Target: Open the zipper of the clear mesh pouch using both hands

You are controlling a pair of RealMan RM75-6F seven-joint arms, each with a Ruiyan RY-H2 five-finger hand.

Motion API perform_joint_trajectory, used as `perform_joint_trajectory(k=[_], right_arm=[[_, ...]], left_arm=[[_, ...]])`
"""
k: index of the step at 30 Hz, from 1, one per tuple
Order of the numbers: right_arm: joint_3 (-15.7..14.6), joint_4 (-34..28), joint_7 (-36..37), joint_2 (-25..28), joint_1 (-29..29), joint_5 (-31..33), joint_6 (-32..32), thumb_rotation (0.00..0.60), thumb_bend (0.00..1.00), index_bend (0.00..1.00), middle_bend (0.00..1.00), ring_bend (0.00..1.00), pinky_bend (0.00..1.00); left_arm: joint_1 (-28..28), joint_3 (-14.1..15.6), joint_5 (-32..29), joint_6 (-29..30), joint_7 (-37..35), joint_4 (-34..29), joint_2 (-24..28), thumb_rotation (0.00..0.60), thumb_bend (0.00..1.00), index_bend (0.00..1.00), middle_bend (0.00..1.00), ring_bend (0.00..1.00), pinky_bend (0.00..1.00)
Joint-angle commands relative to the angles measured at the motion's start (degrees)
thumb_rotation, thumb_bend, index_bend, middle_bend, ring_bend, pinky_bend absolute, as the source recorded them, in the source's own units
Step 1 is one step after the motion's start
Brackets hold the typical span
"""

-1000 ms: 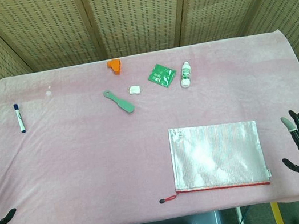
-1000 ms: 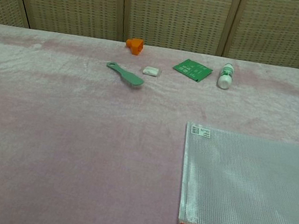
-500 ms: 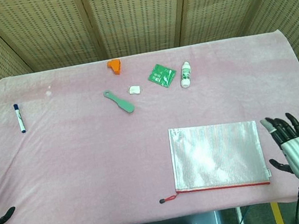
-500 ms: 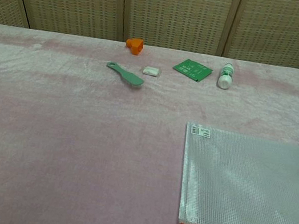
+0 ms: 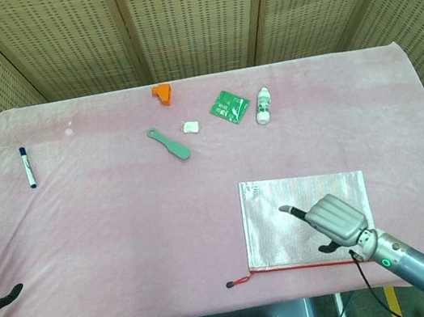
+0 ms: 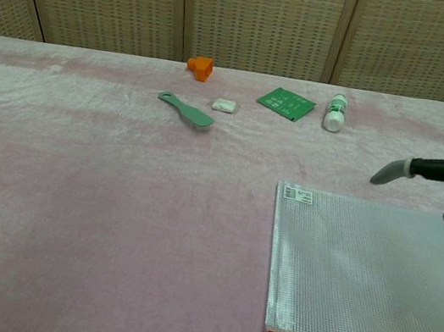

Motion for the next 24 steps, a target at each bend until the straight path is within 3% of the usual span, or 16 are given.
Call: perform_joint_trajectory(k=[1,4,10,18,24], right_arm=[[0.79,-1.52,-2.27,-4.74,5.29,5.86,-6.18,0.600,0.00,0.25,0.95,0.93,1.00],[0.79,-1.53,-4.65,-8.16,7.70,8.72,-8.95,0.600,0.04,0.34,0.96,0.94,1.00],[0.67,-0.22,-11.39,-14.61,11.56,15.28,-10.90,0.600,0.21,0.38,0.97,0.94,1.00],[-0.58,1.47,-18.91,-21.14,15.70,25.34,-9.76,0.600,0.29,0.47,0.97,0.94,1.00],[-1.73,2.11,-23.24,-25.02,18.56,30.86,-7.74,0.600,0.34,0.48,0.97,0.94,1.00]], left_arm=[[-0.20,-0.15,-0.40,-0.28,0.31,0.19,-0.20,0.600,0.00,0.00,0.00,0.00,0.00],[-0.44,-0.23,-0.94,-0.73,0.56,0.42,-0.41,0.600,0.00,0.00,0.00,0.00,0.00],[-0.61,-0.37,-1.54,-0.97,0.47,0.64,-0.48,0.600,0.00,0.00,0.00,0.00,0.00],[-0.49,-0.39,-1.61,-0.65,-0.44,0.65,-0.10,0.600,0.00,0.00,0.00,0.00,0.00],[-0.75,-0.48,-2.11,-1.26,-1.21,0.64,0.20,0.600,0.00,0.00,0.00,0.00,0.00]])
